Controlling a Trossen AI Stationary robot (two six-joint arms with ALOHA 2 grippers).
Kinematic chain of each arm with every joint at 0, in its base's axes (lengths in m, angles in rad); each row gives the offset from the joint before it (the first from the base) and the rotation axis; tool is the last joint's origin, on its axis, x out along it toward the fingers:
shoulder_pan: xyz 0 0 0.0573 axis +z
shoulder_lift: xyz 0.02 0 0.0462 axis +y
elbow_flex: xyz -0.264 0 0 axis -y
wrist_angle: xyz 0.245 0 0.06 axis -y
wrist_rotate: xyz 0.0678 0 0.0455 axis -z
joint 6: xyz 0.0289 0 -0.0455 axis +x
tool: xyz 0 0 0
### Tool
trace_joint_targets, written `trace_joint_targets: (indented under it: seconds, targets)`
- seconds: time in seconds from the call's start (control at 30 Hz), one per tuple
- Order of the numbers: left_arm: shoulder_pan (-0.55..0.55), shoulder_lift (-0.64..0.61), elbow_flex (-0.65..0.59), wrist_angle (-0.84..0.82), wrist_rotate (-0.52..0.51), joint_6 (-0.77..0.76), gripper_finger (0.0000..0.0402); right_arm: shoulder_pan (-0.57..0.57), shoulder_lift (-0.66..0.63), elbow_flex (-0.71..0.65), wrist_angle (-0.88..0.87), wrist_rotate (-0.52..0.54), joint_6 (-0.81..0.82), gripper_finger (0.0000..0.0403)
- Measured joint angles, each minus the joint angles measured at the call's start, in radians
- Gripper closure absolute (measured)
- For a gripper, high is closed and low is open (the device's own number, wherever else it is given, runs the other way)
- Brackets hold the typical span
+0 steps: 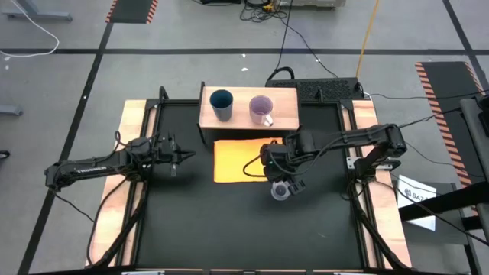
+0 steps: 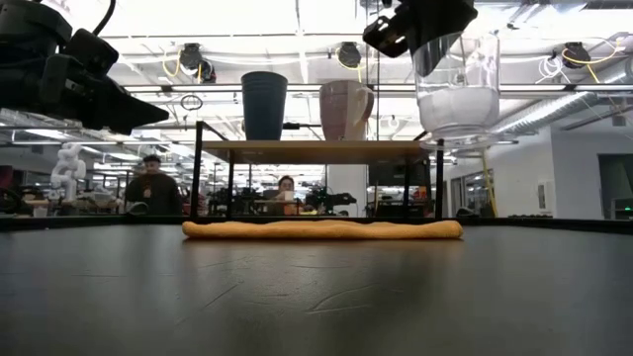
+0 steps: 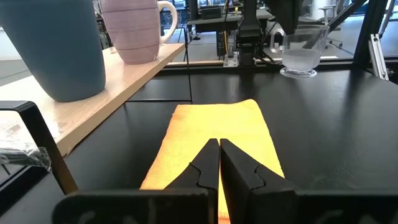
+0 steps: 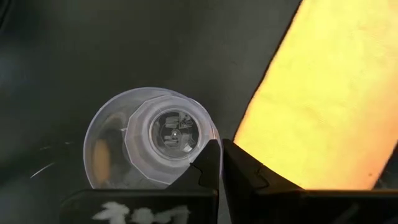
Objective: Stack small to large cups/mugs on shelf
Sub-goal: Put the transparent mug on the shelf
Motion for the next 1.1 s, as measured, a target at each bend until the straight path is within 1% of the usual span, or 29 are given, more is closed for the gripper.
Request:
trace_joint_targets:
  seconds: [0.13, 0.4, 0.57, 0.9, 1.1]
  targets:
    - [0.000, 0.000, 0.000, 0.000, 0.000, 0.000, 0.0385, -0.023, -0.025, 0.001, -0.003, 0.002, -0.008, 0.0403]
    - [0.000, 0.000, 0.000, -0.001, 0.000, 0.002, 0.0385, -0.072, -0.122, 0.002, -0.002, 0.002, -0.008, 0.0403]
    - [0.000, 0.000, 0.000, -0.001, 0.000, 0.008, 0.0385, -0.092, -0.165, 0.002, -0.008, -0.002, 0.024, 0.0403]
    - [0.000, 0.000, 0.000, 0.000, 0.000, 0.009, 0.0385, -0.101, -0.166, 0.002, -0.115, -0.011, 0.110, 0.0403]
    - [0.000, 0.000, 0.000, 0.000, 0.000, 0.006, 0.0385, -0.111, -0.173, 0.002, -0.216, -0.012, 0.156, 0.0403]
